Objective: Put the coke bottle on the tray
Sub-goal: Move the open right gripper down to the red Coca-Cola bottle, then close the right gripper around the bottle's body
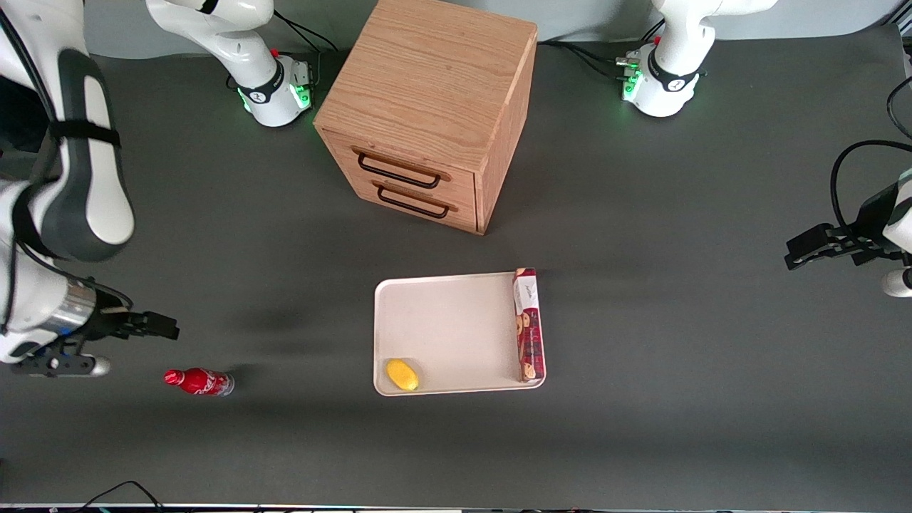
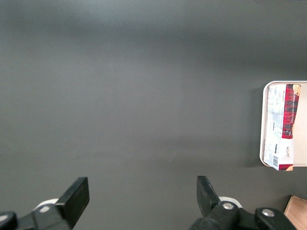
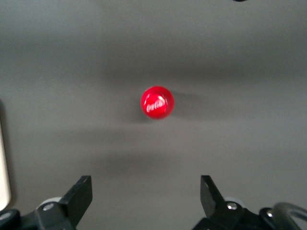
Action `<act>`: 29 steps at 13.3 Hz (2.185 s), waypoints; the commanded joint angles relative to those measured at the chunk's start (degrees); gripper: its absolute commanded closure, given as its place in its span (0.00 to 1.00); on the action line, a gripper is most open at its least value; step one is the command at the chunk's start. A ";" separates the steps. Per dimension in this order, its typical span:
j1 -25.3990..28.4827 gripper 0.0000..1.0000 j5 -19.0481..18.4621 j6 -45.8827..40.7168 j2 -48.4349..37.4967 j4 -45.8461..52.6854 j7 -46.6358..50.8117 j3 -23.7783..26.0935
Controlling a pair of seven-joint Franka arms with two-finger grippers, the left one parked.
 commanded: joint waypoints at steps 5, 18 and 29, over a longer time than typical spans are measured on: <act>-0.41 0.00 5.05 5.83 8.10 5.41 -9.79 -1.35; -0.32 0.00 6.47 8.83 14.70 10.59 -11.30 -2.14; -0.59 0.00 8.48 5.50 14.61 10.59 -11.48 -2.23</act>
